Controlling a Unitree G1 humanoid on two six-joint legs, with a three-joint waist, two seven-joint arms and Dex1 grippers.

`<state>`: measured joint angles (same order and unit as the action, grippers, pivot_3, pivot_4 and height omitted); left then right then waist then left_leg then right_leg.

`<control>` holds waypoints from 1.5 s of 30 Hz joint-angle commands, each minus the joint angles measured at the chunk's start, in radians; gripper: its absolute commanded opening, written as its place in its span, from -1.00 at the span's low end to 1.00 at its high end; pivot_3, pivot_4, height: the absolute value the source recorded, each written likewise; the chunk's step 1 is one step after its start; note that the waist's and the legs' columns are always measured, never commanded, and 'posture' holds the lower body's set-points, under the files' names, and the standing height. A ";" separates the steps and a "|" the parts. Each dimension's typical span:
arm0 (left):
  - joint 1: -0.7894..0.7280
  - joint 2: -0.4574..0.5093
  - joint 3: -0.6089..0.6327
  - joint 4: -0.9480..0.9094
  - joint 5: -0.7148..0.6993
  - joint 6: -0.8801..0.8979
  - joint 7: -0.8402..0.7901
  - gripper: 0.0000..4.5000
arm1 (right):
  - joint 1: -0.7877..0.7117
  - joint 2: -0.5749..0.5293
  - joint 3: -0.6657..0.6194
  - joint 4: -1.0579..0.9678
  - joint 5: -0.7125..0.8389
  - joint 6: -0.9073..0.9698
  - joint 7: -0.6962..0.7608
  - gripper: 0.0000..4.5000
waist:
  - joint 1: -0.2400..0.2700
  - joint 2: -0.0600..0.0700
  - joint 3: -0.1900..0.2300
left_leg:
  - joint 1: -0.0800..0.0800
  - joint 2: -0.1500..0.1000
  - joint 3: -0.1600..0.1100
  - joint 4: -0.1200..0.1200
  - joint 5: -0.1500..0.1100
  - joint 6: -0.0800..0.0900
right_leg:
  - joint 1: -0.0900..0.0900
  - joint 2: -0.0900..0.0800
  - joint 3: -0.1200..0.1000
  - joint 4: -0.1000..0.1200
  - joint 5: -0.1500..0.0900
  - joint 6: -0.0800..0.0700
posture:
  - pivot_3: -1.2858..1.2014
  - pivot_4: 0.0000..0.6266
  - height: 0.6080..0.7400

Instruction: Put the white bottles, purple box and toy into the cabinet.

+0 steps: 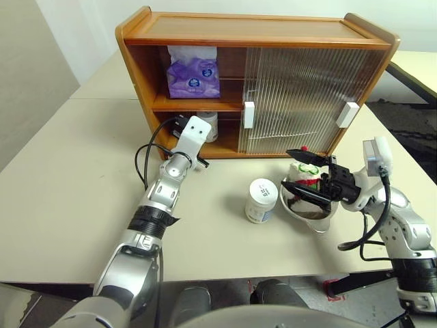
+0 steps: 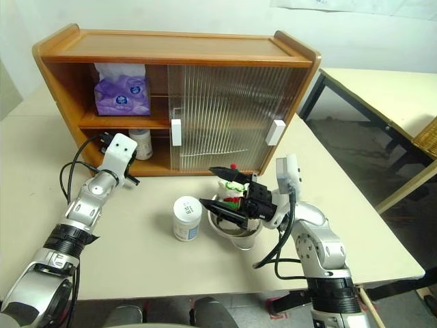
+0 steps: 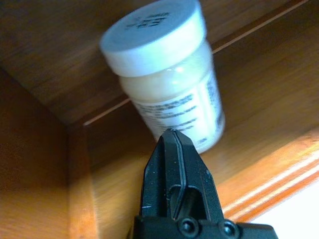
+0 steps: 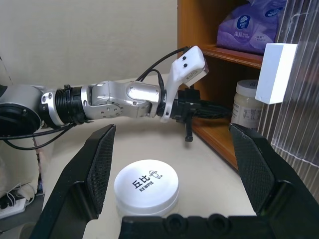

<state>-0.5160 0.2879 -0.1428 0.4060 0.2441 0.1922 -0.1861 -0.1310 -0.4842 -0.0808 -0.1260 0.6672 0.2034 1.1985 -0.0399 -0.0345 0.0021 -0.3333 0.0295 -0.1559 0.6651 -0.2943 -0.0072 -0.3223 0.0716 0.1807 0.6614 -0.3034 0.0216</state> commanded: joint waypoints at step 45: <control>-0.278 -0.001 -0.067 0.472 0.083 -0.235 0.003 -0.99 | 0.012 -0.004 0.004 -0.011 -0.015 -0.023 -0.012 1.00 | -0.013 0.000 0.000 | 0.002 0.000 0.000 0.003 0.001 0.001 | 0.002 0.000 0.001 0.000 0.002 0.008 | -0.08 -1.00 1.00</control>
<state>-0.7740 0.2938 -0.1959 0.8609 0.3195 -0.0246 -0.1708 -0.1260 -0.4845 -0.0732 -0.1271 0.6605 0.1881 1.1890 -0.0533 -0.0346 0.0022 -0.3316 0.0295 -0.1564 0.6683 -0.2932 -0.0061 -0.3202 0.0715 0.1812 0.6614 -0.3018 0.0301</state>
